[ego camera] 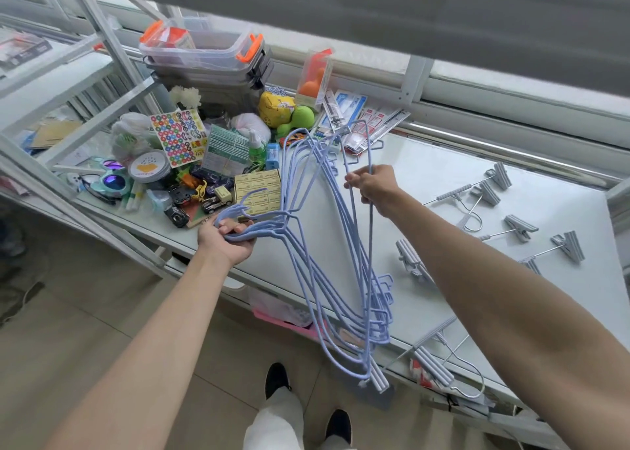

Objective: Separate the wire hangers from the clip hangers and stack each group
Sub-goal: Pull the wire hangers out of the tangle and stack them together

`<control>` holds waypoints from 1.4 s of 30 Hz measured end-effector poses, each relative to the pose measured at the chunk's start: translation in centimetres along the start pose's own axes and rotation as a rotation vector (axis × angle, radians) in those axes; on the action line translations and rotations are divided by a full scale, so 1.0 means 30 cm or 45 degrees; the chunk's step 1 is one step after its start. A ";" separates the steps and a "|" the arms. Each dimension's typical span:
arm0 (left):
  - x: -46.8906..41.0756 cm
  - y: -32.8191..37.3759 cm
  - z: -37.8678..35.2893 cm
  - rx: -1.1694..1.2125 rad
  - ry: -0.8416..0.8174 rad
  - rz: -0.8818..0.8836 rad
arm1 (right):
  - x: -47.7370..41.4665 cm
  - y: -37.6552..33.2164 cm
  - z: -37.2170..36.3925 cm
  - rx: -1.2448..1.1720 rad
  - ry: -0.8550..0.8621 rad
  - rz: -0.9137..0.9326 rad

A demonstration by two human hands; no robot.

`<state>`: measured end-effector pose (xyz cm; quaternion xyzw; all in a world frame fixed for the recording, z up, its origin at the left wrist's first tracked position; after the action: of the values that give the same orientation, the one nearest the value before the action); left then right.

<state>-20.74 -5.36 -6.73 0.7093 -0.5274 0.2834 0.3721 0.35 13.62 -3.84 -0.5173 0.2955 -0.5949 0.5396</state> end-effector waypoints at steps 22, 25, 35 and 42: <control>0.020 -0.007 -0.011 0.004 0.024 -0.053 | -0.029 -0.089 0.136 -0.871 -0.067 -0.421; 0.032 -0.015 -0.015 -0.013 0.016 -0.064 | 0.019 -0.094 0.061 -0.957 -0.212 -0.488; 0.047 -0.010 -0.019 -0.009 0.049 -0.091 | 0.098 0.008 -0.129 -0.069 0.148 -0.067; 0.098 -0.028 -0.038 -0.138 0.066 -0.138 | 0.105 -0.005 -0.122 0.393 0.302 0.156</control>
<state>-19.13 -5.86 -3.95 0.7081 -0.4929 0.2523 0.4382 -2.75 9.92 -3.84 -0.3358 0.2932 -0.6559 0.6092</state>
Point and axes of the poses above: each hand's wrist, its own x-axis away from the middle knuckle, its own z-axis out of the back of the hand, y = z × x, the point moved 2 cm from there along -x, towards the middle knuckle, and after that the axes turned 7 degrees about y, right-handed, at the moved point
